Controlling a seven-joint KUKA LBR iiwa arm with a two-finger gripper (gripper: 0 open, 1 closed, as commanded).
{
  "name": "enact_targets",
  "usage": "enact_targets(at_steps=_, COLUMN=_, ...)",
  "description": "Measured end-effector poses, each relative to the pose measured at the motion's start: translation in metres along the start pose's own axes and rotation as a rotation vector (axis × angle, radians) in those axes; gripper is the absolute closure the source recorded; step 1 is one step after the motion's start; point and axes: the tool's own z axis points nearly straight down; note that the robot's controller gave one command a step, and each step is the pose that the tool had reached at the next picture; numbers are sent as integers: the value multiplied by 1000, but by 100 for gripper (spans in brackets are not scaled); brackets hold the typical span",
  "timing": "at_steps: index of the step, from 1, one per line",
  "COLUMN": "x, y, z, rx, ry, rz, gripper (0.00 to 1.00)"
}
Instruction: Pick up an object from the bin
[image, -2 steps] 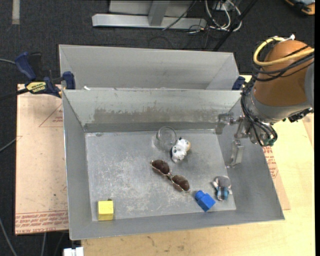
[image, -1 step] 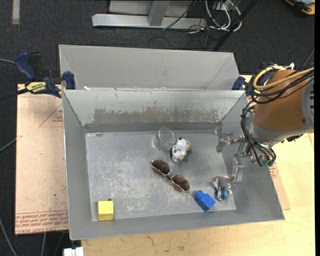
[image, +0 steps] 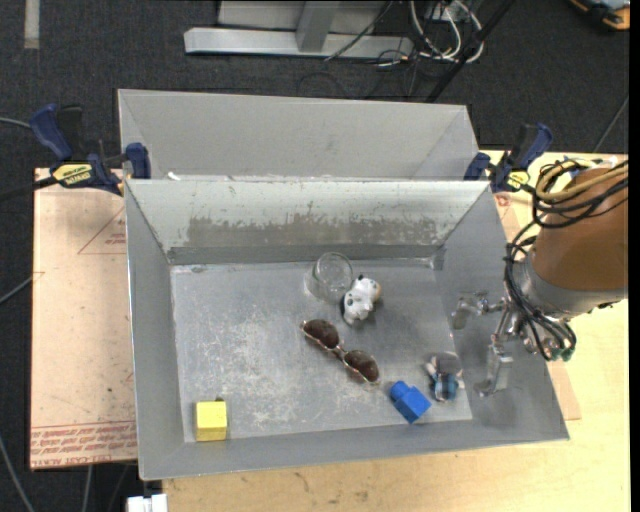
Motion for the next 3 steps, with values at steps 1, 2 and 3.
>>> enact_targets(at_steps=1, x=-28, y=16, z=8, rx=2, ry=-10, rz=105, gripper=0)
enact_targets(at_steps=2, x=7, y=20, z=77, rx=0, ry=0, rz=106, gripper=0)
enact_targets(at_steps=3, x=-29, y=6, z=73, rx=2, ry=-10, rz=293, gripper=100)
